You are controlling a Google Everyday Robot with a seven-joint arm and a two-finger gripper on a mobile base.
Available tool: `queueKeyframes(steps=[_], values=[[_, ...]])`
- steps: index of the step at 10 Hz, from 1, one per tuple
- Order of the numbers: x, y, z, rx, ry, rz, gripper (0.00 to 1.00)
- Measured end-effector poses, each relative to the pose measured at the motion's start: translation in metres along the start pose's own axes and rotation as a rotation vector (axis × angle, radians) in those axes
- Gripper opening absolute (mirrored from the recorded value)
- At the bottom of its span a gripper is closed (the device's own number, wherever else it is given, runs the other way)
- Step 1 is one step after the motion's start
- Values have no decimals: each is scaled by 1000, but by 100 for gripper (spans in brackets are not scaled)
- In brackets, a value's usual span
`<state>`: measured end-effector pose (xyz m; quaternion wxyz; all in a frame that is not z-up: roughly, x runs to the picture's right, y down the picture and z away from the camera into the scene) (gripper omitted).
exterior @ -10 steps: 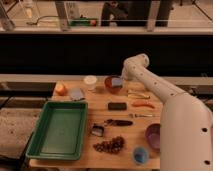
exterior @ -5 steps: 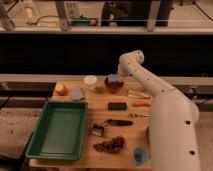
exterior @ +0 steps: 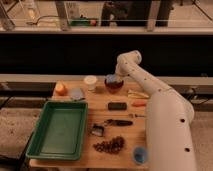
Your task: Wipe red bowl with sponge
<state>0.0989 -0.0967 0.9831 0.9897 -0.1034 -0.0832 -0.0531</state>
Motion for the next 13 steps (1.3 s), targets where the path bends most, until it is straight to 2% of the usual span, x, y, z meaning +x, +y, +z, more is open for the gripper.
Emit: queueKeyframes(steps=[2, 6, 9, 10, 11, 13], values=[[-1, 7, -7, 6, -12, 15, 0], [11, 13, -27, 47, -40, 78, 0], [9, 7, -26, 63, -104, 129, 2], [6, 6, -24, 65, -155, 153, 11], [6, 7, -23, 66, -186, 172, 20], [1, 10, -17, 63, -211, 190, 41]])
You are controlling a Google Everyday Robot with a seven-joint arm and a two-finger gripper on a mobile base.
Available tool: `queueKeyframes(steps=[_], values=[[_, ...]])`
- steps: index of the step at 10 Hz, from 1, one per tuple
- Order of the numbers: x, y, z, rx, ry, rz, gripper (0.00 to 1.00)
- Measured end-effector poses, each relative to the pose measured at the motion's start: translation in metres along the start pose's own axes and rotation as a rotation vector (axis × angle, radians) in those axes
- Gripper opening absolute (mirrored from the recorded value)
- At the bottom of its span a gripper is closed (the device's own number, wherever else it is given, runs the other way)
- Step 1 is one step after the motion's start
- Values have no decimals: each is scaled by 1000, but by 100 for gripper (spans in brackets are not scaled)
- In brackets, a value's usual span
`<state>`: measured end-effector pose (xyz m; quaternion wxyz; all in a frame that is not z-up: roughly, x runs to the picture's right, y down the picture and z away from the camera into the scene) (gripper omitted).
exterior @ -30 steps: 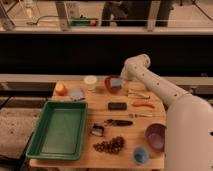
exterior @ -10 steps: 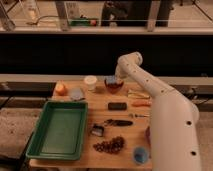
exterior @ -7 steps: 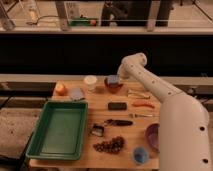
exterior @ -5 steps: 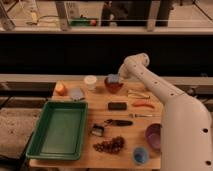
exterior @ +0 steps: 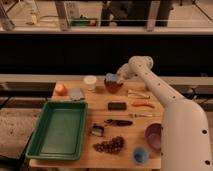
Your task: Wipe red bowl with sponge
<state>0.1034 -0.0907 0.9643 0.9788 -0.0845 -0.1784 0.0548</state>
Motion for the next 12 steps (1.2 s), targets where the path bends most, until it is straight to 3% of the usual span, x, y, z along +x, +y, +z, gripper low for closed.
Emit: queueKeyframes(steps=[2, 4, 12], values=[[6, 3, -1, 1, -1, 9, 57], [-4, 4, -1, 8, -12, 0, 77], [-7, 1, -7, 32, -8, -7, 80]])
